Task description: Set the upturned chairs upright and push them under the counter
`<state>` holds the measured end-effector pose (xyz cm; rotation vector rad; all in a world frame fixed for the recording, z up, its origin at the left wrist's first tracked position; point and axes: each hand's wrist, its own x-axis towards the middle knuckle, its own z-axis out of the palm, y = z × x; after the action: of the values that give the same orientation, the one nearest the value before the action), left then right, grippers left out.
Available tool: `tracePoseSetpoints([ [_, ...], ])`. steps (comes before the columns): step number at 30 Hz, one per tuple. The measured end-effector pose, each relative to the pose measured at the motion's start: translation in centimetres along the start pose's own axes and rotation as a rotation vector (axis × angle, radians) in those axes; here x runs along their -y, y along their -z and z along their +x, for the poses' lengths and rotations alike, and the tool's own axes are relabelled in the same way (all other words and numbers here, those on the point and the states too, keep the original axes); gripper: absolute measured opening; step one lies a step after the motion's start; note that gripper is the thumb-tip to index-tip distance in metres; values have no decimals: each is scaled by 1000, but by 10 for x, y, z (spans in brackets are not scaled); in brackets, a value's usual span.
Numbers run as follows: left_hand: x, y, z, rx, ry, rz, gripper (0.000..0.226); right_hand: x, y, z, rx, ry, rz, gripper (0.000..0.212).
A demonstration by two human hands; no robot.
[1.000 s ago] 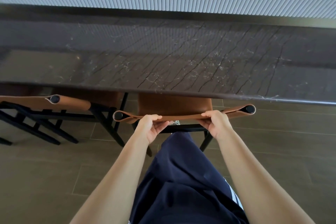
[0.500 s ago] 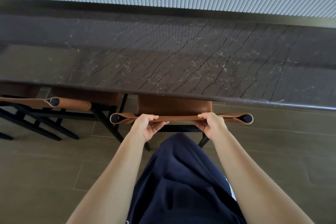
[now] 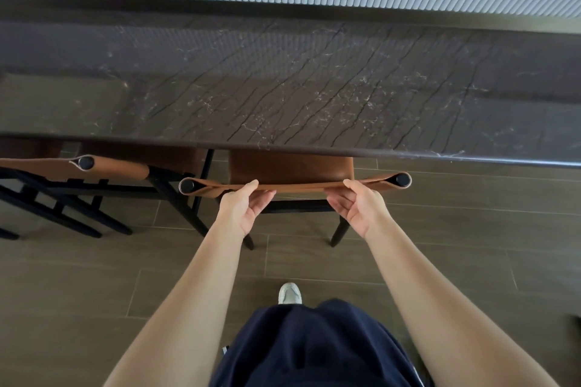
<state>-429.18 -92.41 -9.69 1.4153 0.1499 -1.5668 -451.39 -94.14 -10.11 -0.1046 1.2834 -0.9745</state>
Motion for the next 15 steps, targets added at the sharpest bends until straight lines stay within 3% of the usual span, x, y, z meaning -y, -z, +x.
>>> tracePoseSetpoints([
  [8, 30, -1, -44, 53, -142, -77, 30, 11, 35, -43, 167, 24, -80, 23],
  [15, 64, 7, -92, 166, -317, 71, 36, 7, 74, -87, 214, 50, -91, 23],
])
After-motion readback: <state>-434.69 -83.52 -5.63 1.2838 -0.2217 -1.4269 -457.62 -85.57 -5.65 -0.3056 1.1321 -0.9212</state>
